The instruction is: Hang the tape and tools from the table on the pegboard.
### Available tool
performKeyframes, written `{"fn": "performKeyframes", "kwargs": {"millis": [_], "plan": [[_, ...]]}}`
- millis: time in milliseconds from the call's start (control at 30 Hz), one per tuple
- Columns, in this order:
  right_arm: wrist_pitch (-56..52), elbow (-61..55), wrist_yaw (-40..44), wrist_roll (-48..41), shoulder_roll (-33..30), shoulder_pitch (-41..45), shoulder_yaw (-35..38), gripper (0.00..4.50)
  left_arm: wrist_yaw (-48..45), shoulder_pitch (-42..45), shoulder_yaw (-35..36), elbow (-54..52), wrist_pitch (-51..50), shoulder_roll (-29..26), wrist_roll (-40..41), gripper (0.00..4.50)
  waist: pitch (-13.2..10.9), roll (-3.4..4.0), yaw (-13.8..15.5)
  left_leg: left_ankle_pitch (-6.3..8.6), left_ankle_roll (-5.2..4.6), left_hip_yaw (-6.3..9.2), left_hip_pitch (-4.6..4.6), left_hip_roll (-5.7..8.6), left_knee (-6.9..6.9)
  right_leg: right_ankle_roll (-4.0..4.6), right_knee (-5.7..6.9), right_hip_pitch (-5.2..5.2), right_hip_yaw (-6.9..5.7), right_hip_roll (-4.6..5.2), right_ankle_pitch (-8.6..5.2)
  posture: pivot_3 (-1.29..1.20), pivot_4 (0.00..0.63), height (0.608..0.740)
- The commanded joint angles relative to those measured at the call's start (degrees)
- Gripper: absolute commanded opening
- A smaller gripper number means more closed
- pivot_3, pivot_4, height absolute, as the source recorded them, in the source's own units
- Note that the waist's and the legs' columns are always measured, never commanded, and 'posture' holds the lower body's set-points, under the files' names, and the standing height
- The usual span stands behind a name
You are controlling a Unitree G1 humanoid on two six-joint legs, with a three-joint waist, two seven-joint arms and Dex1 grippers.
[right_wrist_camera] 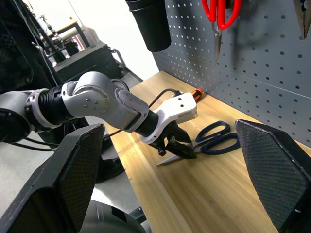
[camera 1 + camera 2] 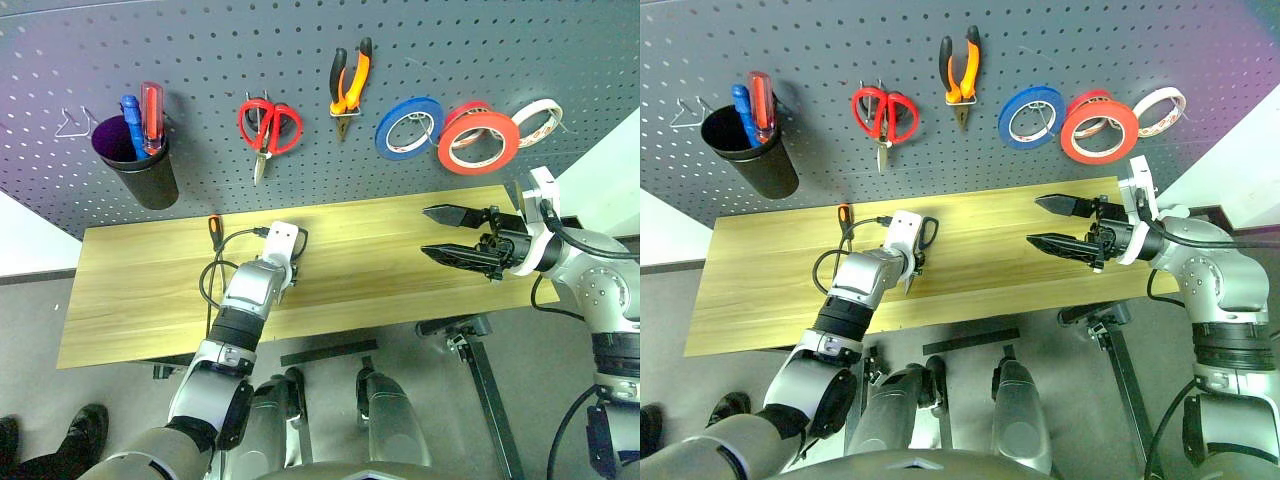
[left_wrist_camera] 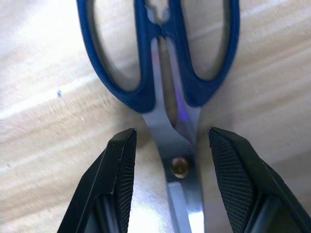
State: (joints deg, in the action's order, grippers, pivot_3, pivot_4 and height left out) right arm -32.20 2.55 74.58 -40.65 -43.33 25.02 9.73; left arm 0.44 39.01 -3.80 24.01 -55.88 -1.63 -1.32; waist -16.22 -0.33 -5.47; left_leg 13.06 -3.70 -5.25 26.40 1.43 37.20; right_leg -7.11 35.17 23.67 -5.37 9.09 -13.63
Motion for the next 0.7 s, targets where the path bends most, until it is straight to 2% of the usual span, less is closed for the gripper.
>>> {"fn": "performKeyframes", "kwargs": {"millis": [33, 167, 367, 700], "plan": [[0.1, -1.1, 0.2, -0.4, -0.8, -0.2, 1.3, 4.5, 1.3, -0.6, 0.6, 3.2, 0.9, -0.4, -1.0, 1.94, 0.0, 0.0, 0.0, 0.0, 0.0, 0.0, 0.0, 0.0, 0.0, 0.0, 0.0, 0.0, 0.0, 0.0, 0.0, -0.34, 0.305, 0.74], [-0.5, -1.7, 1.3, -1.4, -1.5, -0.7, 1.7, 4.5, 2.4, -0.1, 2.3, 4.4, 1.1, 0.1, -0.2, 0.87, 0.0, 0.0, -0.1, 0.0, 0.0, 0.0, -0.01, 0.0, 0.0, -0.01, 0.0, 0.0, 0.0, 0.0, 0.0, -0.34, 0.304, 0.74], [-0.6, -2.8, 3.6, -2.4, -2.3, -1.9, 2.1, 4.5, 1.8, -0.4, 1.6, 4.3, 0.3, 0.6, -0.5, 0.7, 0.0, 0.0, -0.1, 0.0, 0.0, -0.04, -0.01, 0.0, 0.0, -0.02, 0.0, -0.01, 0.0, 0.01, 0.01, -0.34, 0.304, 0.74], [-0.6, -2.5, 4.5, -2.4, -2.1, -1.3, 1.6, 4.5, 1.1, -1.5, 1.9, 2.0, -0.7, 1.3, -0.2, 0.69, 0.0, 0.0, 0.0, 0.0, 0.0, -0.07, -0.02, 0.0, 0.0, -0.04, 0.0, -0.01, 0.0, 0.02, 0.02, -0.33, 0.299, 0.74]]}}
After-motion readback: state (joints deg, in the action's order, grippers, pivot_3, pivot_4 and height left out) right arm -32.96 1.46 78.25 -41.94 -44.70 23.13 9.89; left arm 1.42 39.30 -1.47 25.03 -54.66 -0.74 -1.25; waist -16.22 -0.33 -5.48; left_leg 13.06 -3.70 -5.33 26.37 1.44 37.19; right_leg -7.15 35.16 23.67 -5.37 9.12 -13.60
